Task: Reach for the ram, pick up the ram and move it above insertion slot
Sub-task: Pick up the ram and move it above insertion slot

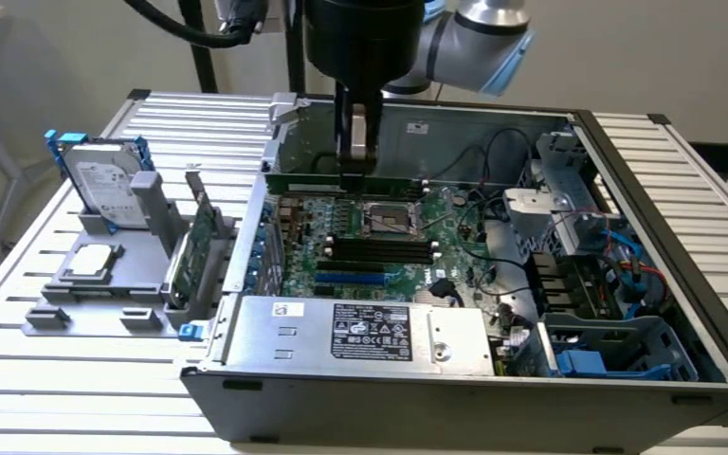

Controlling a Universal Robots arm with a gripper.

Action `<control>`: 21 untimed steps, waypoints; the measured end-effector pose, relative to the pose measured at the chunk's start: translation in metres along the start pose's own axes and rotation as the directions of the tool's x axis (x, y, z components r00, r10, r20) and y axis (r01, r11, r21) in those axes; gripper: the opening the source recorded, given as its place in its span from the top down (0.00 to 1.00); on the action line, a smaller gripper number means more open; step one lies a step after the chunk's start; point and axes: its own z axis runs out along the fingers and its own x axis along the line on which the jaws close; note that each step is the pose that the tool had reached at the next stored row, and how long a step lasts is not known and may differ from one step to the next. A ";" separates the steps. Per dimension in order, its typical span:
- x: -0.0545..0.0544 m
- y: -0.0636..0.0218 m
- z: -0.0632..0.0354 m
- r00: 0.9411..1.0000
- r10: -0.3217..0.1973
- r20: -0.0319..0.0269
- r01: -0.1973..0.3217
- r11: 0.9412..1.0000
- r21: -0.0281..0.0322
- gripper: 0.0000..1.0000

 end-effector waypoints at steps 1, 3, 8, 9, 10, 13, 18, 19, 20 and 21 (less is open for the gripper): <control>-0.002 -0.0027 0.0006 1.000 0.000 0.000 0.000 1.000 0.000 0.87; -0.009 -0.0073 0.0021 1.000 0.000 0.000 0.000 1.000 0.000 0.87; -0.028 -0.0161 0.0063 1.000 0.000 0.000 0.000 1.000 0.000 0.87; -0.032 -0.0175 0.0072 1.000 0.000 0.000 0.000 1.000 0.000 0.87; -0.036 -0.0189 0.0081 1.000 0.000 0.000 0.000 1.000 0.000 0.87; -0.050 -0.0227 0.0110 1.000 0.000 0.000 0.000 1.000 0.000 0.87; -0.071 -0.0295 0.0162 1.000 0.000 0.000 0.000 1.000 0.000 0.87; -0.074 -0.0309 0.0174 1.000 0.000 0.000 0.000 1.000 0.000 0.87; -0.077 -0.0324 0.0185 1.000 0.000 0.000 0.000 1.000 0.000 0.87; -0.079 -0.0339 0.0196 1.000 0.000 0.000 0.000 1.000 0.000 0.87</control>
